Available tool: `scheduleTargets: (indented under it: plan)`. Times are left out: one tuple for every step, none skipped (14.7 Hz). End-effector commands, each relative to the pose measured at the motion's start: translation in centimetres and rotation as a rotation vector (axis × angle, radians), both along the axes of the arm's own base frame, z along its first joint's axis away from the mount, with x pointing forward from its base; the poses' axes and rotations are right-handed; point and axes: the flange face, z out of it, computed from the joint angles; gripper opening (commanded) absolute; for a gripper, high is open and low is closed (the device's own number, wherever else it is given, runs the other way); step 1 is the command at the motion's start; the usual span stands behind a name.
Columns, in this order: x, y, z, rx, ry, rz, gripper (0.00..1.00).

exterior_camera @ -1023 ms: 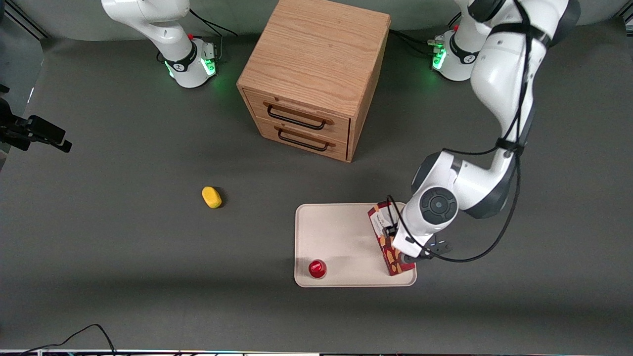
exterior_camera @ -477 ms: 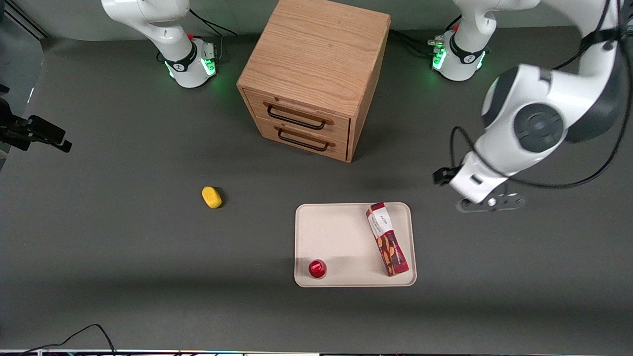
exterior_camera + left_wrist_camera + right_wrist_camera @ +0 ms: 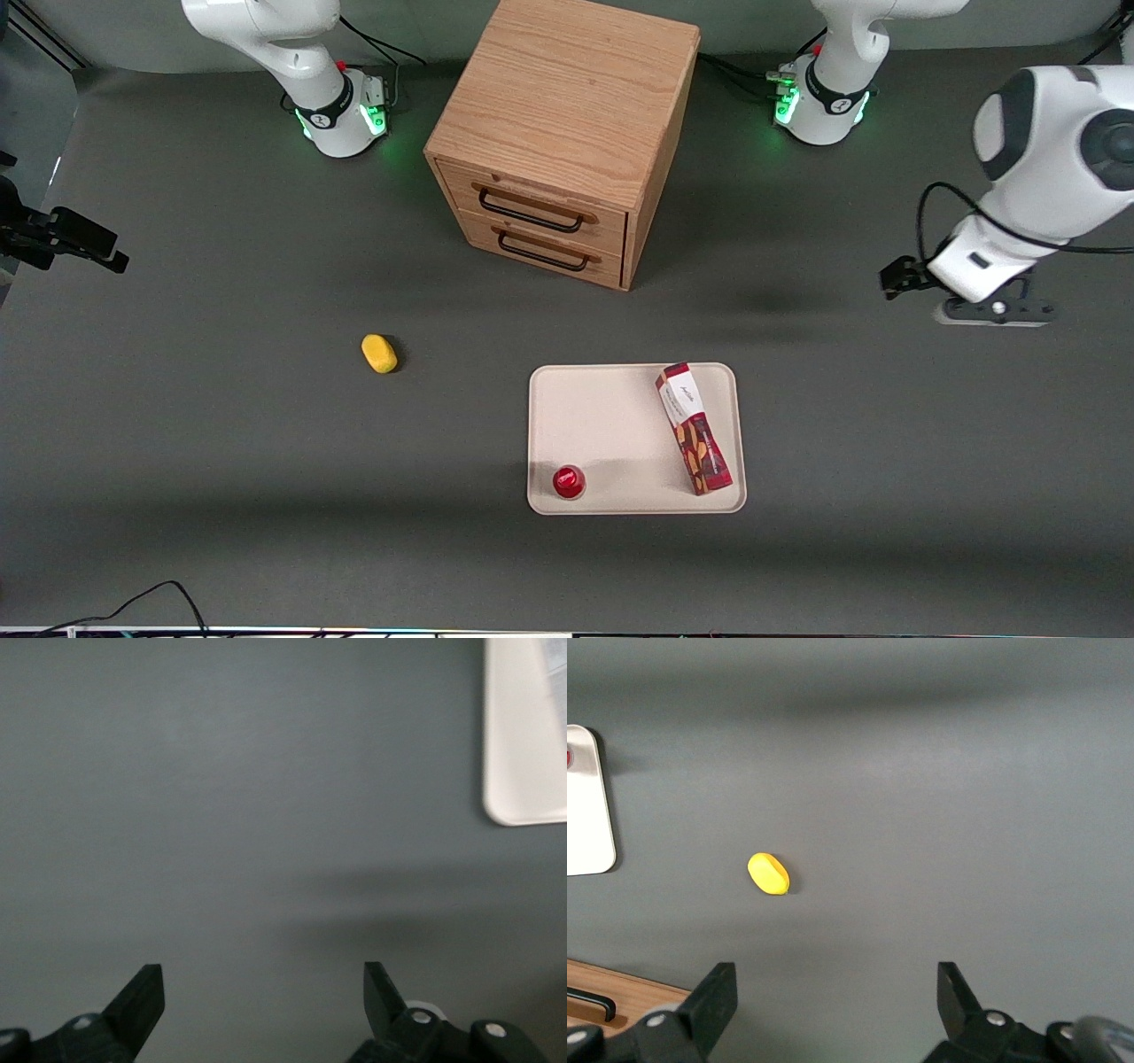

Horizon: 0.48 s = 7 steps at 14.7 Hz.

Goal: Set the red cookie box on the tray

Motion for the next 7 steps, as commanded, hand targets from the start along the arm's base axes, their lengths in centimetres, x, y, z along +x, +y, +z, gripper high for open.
scheduleTargets:
  plan:
    - [-1.7,1.7,5.7,-0.023,0.012,-0.014,1.00]
    - [-1.5,1.5,8.1,-0.022,0.038,-0.012,1.00]
    - [-1.4,1.4,10.4,-0.021,0.044,-0.011,1.00]
    - [-1.5,0.9,12.8,-0.020,0.046,-0.007,1.00]
    - [-1.6,0.3,14.1,-0.020,0.048,-0.015,1.00]
    - [-1.6,-0.3,15.0,-0.020,0.047,-0.023,1.00]
    - [-1.7,-0.6,15.4,-0.018,0.048,-0.027,1.00]
